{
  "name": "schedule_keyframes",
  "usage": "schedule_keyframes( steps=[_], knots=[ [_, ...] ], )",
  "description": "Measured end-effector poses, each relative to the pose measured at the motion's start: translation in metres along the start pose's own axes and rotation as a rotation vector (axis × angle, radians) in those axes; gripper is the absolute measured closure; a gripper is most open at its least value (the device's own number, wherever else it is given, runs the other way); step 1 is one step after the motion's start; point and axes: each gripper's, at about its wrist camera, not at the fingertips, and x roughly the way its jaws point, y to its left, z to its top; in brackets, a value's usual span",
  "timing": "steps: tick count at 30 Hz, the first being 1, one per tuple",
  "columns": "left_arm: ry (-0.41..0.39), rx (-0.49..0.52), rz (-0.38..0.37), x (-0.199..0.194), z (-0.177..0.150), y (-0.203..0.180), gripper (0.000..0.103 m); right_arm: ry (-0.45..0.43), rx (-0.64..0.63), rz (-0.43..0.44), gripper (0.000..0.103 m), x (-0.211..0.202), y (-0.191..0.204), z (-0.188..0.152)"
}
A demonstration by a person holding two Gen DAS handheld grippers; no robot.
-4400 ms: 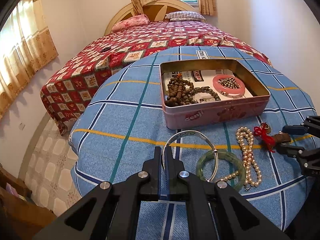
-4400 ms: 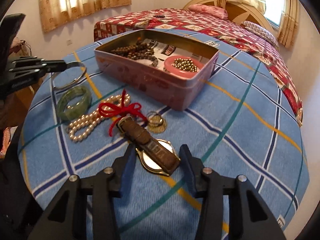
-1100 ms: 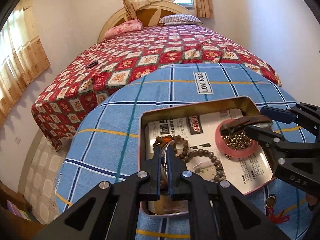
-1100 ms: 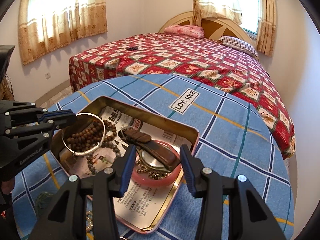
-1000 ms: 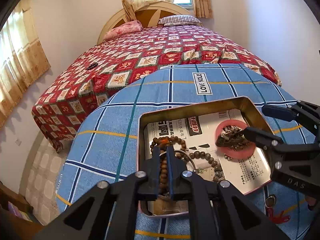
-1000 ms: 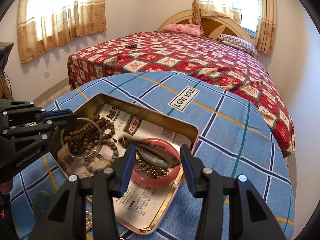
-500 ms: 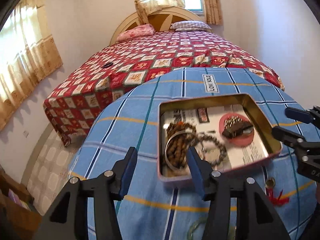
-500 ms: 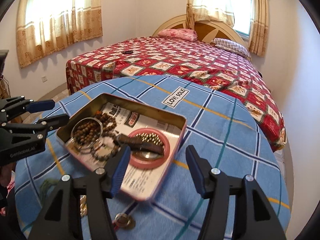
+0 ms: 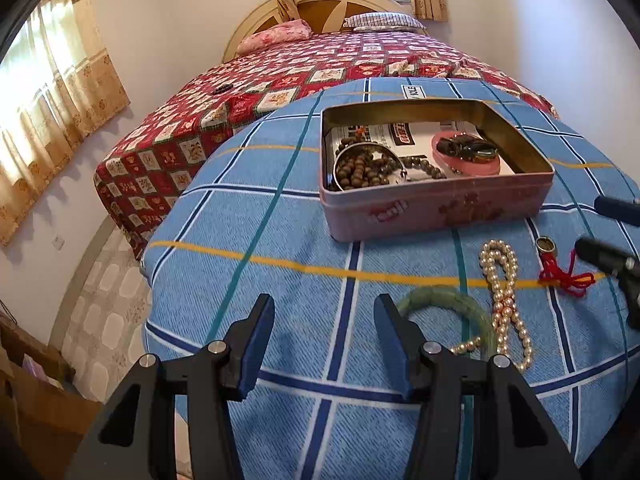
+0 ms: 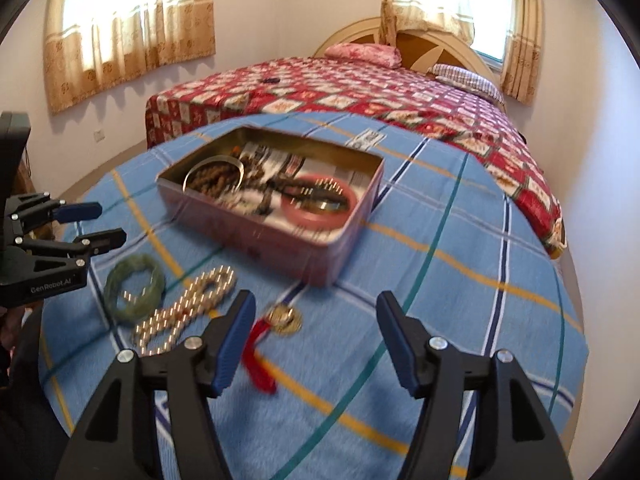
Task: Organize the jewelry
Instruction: 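Grasp the green jade bangle with the left gripper while the right gripper grasps the red cord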
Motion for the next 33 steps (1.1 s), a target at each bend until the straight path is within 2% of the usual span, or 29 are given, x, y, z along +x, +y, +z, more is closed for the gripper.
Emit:
schedule_keyframes(
  steps=[7,11,17,23,26,28,32,33],
  knots=[
    [-0.010,0.005,-0.012,-0.001,-0.004,-0.007,0.050,0.017,-0.025,0.017,0.037,0.003,0.013,-0.011],
    [0.012,-0.011,-0.018,0.002,-0.005,-0.006,0.050,0.036,-0.024,0.034,0.037,0.010,0.017,-0.016],
    [-0.015,-0.026,-0.038,-0.008,-0.002,-0.009,0.050,0.052,-0.027,0.051,0.041,0.016,0.019,-0.019],
    [0.017,0.001,-0.049,0.004,-0.003,-0.018,0.050,0.068,-0.020,0.066,0.061,0.021,0.018,-0.020],
    [0.036,0.029,-0.030,0.012,-0.008,-0.023,0.050,0.068,-0.031,0.072,0.072,0.019,0.020,-0.022],
    [0.039,0.036,-0.038,0.014,-0.010,-0.022,0.050,0.070,-0.039,0.081,0.087,0.018,0.022,-0.022],
    [0.038,0.024,-0.052,0.015,-0.011,-0.015,0.050,0.076,-0.034,0.103,0.092,0.016,0.021,-0.023],
    [0.038,0.021,-0.063,0.015,-0.012,-0.014,0.056,0.077,-0.035,0.108,0.093,0.015,0.022,-0.024]
  ],
)
